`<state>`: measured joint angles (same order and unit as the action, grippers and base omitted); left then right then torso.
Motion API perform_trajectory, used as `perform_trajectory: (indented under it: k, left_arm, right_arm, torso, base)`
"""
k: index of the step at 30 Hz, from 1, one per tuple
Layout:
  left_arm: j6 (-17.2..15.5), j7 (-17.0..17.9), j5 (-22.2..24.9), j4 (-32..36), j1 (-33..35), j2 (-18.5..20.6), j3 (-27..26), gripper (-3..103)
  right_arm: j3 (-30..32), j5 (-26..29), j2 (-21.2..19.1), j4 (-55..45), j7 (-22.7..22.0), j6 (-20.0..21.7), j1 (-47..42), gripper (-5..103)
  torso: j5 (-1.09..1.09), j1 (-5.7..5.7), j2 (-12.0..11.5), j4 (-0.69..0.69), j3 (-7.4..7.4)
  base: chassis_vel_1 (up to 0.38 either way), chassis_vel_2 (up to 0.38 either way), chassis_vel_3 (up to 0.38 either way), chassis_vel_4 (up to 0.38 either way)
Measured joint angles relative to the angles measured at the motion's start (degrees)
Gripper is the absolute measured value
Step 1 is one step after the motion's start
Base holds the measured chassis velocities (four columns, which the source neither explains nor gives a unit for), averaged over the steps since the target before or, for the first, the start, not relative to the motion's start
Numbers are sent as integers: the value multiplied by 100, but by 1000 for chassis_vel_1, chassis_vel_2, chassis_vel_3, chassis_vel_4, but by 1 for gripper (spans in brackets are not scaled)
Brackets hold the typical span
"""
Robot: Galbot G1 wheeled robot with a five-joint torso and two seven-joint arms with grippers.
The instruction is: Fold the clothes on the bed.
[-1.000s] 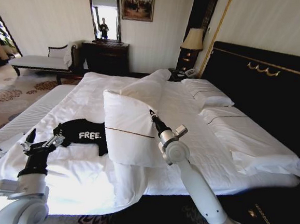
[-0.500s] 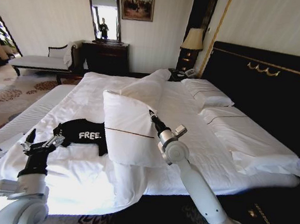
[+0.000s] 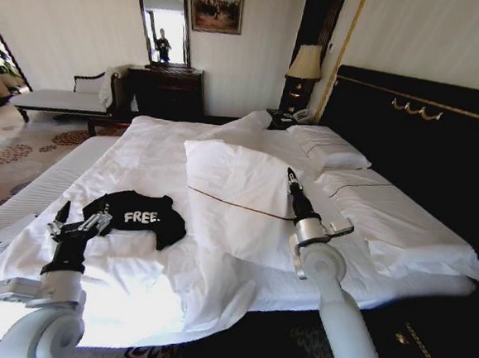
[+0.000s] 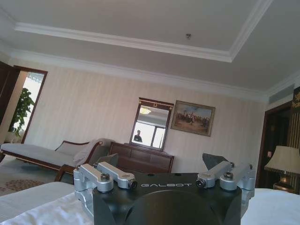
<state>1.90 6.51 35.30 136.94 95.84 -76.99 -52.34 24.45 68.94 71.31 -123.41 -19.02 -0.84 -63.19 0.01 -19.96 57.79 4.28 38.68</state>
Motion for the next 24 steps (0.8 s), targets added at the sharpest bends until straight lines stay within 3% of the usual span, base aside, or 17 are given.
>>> perform_trajectory:
  k: [10, 21, 24]
  left_arm:
    - [-30, 7, 102, -79, -152, 75, 27, 100]
    - [-42, 18, 167, -183, -426, 72, 299, 100]
    - [-42, 19, 160, -252, -560, 69, 439, 100]
  right_arm:
    - [911, -74, 130, -447, -50, -129, -1020, 1]
    - [2542, -287, 521, -1290, -239, -492, -2429, 1]
    - [2841, -649, 697, -1568, -251, -697, -2990, 1]
  torso:
    - [0, 0, 0, 2, 0]
    - [0, 0, 1, 4, -1]
    - [0, 1, 1, 5, -1]
  base:
    - [0, 0, 0, 0]
    - [0, 0, 0, 0]
    - [0, 0, 0, 0]
